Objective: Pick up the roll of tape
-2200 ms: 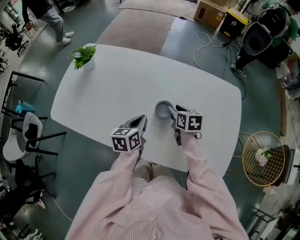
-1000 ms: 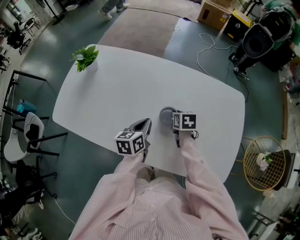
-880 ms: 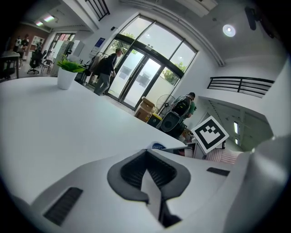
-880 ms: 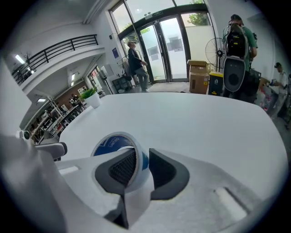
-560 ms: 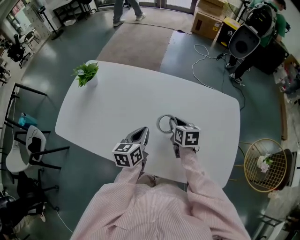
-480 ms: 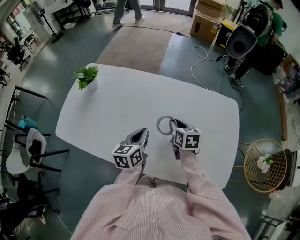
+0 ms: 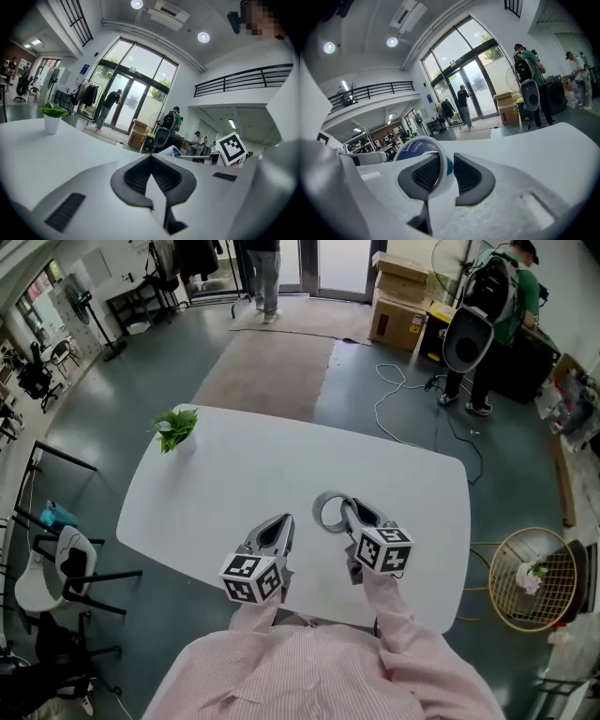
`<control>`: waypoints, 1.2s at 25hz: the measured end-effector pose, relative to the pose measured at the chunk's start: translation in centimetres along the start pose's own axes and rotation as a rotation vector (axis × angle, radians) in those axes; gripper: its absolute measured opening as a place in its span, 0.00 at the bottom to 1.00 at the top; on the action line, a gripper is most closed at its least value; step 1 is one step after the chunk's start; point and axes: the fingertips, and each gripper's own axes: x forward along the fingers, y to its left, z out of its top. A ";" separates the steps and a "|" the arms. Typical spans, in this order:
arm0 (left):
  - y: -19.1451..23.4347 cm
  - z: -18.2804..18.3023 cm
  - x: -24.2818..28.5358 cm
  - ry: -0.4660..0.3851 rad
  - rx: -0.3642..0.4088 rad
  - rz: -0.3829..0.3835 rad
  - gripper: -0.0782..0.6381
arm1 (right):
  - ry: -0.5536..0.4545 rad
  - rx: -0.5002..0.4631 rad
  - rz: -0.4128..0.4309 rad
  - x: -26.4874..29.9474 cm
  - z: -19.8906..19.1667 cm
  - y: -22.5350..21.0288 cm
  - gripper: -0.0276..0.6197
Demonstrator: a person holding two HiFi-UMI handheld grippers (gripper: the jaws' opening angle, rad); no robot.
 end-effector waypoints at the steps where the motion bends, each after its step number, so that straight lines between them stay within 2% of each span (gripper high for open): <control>1: -0.2 0.5 -0.1 -0.009 0.015 0.003 0.11 | -0.020 -0.001 0.008 -0.4 0.5 0.2 0.17; 13: -2.2 3.8 -1.7 -0.081 0.163 -0.008 0.11 | -0.229 -0.027 0.064 -4.4 5.7 2.7 0.17; 22: -3.0 7.4 -3.1 -0.176 0.204 -0.004 0.11 | -0.331 -0.078 0.081 -6.8 8.7 3.7 0.17; 30: -3.3 9.4 -4.2 -0.226 0.240 0.001 0.11 | -0.388 -0.147 0.094 -8.2 10.4 4.6 0.17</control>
